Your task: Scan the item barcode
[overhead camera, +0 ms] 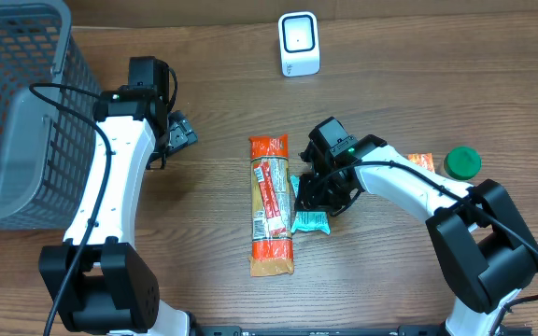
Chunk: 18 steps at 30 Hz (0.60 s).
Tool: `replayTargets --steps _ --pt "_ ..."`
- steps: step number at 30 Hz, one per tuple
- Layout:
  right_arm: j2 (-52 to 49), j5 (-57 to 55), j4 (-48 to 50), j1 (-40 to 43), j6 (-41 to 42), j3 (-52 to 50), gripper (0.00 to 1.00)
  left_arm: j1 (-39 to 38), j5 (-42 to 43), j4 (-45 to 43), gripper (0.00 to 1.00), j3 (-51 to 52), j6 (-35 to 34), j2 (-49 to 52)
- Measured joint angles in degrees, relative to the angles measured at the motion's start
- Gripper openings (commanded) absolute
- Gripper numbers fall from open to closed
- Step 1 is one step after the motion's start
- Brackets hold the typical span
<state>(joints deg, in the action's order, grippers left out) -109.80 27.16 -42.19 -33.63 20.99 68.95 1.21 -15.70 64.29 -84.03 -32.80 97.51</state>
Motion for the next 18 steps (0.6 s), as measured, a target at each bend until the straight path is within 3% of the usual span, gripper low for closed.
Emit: replayTargets --steps 9,18 --pt "0.0 -2.1 -0.1 1.0 0.0 0.0 0.32 0.0 0.0 0.0 1.00 0.0 0.0 0.0" --pt "0.1 -3.3 -0.3 7.9 0.0 0.0 0.33 0.0 0.0 0.0 1.00 0.0 0.0 0.0"
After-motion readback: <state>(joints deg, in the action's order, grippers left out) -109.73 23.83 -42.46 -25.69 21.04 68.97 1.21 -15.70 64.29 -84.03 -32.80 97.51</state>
